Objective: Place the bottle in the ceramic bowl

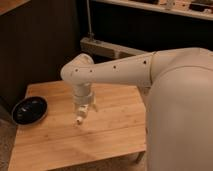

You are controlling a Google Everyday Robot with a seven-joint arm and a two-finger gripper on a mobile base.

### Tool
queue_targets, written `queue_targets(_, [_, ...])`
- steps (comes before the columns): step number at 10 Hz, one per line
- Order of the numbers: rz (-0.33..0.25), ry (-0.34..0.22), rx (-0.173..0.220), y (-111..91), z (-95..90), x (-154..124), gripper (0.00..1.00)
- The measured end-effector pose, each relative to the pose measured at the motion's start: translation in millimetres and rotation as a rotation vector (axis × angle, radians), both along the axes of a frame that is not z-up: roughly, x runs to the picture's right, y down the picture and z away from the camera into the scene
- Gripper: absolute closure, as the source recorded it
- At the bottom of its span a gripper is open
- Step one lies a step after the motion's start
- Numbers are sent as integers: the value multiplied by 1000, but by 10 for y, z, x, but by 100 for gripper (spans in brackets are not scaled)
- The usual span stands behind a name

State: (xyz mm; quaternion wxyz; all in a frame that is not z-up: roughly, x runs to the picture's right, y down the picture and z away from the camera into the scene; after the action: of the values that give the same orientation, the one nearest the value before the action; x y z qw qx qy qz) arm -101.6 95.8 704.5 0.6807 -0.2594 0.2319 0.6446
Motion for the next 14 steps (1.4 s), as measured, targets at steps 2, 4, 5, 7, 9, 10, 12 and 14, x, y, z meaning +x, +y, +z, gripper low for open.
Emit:
queue_targets(2, [0,0,0,0,0,0,35])
queue_targets(4, [0,0,1,-2,-2,1,35])
queue_targets(5, [0,0,1,-4,-3,1,35])
queue_targets(7, [-5,4,-8,-30,66,-14,35])
queue_targets(9, [25,-4,-3,-120,211,-64,35])
queue_targets(10, [60,10,8,-164,306,-7,35])
queue_targets(12, [119,33,26,-214,443,-15,35])
queue_targets(14, [172,108,40,-282,669,1,35])
